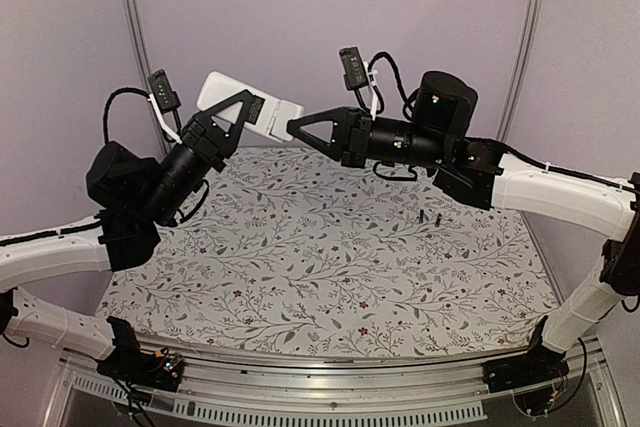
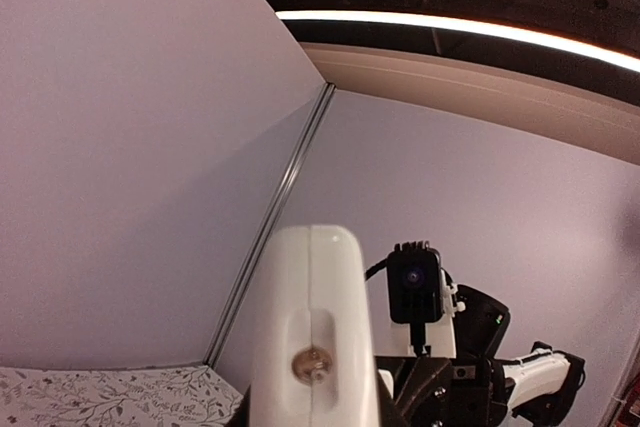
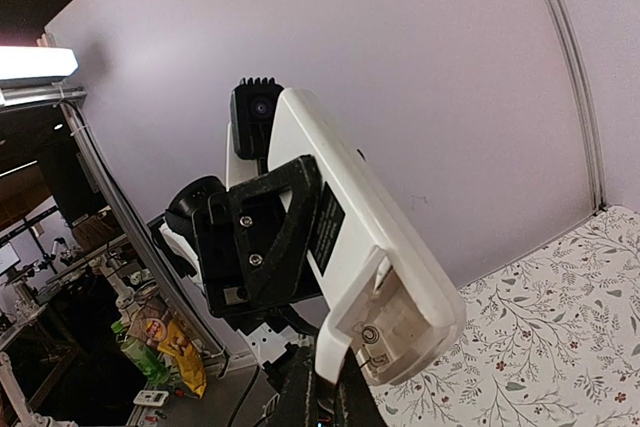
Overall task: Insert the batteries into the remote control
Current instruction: Remove the battery cover from the remote control, then place the battery cover at the center of the board.
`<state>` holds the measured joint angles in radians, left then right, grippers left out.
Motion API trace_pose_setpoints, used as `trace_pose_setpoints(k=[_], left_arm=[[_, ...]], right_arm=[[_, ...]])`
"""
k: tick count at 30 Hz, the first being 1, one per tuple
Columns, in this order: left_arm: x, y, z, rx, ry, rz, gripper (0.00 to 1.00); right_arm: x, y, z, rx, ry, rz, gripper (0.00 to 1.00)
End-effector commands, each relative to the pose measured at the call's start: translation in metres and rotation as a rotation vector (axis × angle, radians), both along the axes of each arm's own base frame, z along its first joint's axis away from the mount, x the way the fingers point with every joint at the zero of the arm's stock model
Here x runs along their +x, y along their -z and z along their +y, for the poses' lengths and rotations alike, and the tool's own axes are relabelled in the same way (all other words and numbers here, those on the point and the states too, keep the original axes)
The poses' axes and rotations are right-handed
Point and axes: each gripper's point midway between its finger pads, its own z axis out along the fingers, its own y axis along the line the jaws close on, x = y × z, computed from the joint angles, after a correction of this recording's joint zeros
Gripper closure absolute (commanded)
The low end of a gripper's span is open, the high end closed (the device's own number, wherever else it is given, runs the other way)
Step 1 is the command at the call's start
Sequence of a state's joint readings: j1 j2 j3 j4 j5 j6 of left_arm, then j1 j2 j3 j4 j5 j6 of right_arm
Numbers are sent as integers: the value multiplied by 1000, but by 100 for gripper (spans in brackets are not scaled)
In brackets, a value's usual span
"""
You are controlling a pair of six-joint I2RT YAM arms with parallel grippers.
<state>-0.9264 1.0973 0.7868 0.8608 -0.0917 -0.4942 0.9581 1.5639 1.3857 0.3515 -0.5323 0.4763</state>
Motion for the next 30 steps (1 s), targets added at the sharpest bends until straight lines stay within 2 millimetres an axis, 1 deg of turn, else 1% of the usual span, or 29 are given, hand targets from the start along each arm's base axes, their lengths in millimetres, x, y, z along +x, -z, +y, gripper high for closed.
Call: trace_pose_setpoints(k=[1,4,6,7,10,11,13,16,18,20,21,22,23,24,25,26,27,28,29,30], left_arm=[[4,2,5,31,-49,5,100],[18,14,16,55,-143,59,100],[28,25,26,70,-200,103,100],[32,31,31,76,-224,124,100],[39,45,43,83,-264,162,100],[39,47,45,84,-267,165,100],[39,52,49,90,-276,173,100],[39,58,52,95,-277,181,100],[36,58,52,100,-267,171,100],[32,58,54,99,-262,163,100],[31,58,56,99,-261,159,100],[30,59,58,99,-264,156,100],[29,61,60,102,-268,156,100],[28,61,62,101,-273,154,100],[27,61,64,102,-279,155,100],[27,62,66,103,-284,156,100],[26,63,67,104,-289,157,100],[26,63,69,104,-293,157,100],[25,64,70,105,-295,158,100],[25,64,71,106,-298,158,100]], right_arm=[[-2,-7,-9,8,5,-21,100],[-16,-16,-14,16,-46,-69,100],[-19,-22,-21,13,-32,-89,100],[-16,-23,-25,4,-5,-102,100],[-3,-22,-38,-42,123,-120,100],[6,-16,-42,-76,184,-109,100],[34,4,-54,-180,361,-77,100],[69,49,-77,-380,582,-49,100],[92,88,-96,-551,737,-47,100],[112,139,-113,-769,850,-44,100],[116,159,-121,-870,878,-45,100],[120,183,-126,-972,891,-40,100],[121,201,-128,-1049,881,-30,100],[121,232,-127,-1149,854,-15,100],[120,248,-126,-1210,829,-3,100],[119,272,-127,-1288,803,14,100],[117,288,-129,-1349,783,27,100],[115,314,-133,-1444,763,47,100],[112,334,-139,-1518,750,64,100],[110,348,-144,-1574,740,73,100]])
